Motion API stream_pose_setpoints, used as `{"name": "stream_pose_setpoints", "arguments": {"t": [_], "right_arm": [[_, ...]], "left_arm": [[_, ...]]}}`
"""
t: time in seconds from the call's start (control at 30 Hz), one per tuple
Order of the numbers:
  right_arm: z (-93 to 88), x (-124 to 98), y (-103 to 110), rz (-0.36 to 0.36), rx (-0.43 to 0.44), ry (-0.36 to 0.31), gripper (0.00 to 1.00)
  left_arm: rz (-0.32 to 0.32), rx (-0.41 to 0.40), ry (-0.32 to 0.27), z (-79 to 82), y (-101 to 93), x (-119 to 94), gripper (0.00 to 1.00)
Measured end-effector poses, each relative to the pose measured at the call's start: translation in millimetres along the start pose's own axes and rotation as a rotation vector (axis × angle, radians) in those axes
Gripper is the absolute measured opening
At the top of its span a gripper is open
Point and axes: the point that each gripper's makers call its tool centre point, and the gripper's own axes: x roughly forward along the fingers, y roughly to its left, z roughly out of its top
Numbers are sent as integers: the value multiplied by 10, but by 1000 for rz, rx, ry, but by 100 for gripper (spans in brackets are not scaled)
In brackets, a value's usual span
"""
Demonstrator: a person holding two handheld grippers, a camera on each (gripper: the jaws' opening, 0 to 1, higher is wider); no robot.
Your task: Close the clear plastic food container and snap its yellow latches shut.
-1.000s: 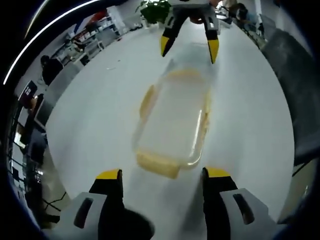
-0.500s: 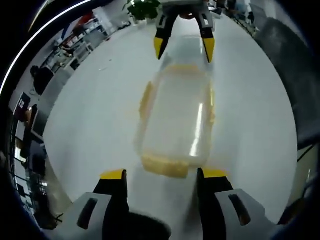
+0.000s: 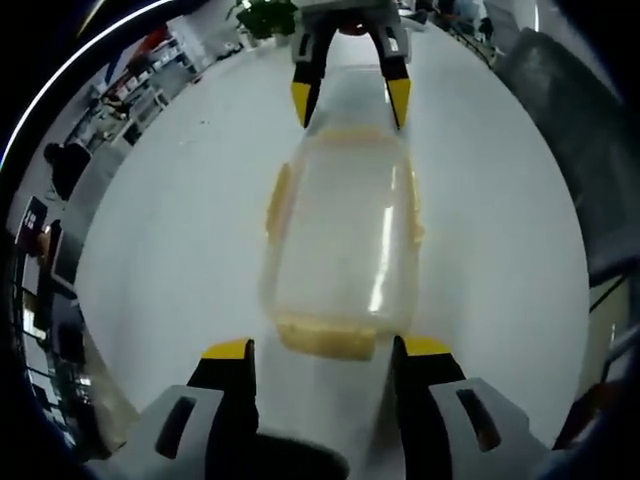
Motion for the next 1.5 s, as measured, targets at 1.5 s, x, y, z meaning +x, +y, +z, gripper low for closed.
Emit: {"name": "stream_pose_setpoints", "arguments": {"t": [1.5], "right_arm": [[-149,98,17,41,-43,236,38]], "left_arm": [[-127,114,39,64,-13,86,38]]}}
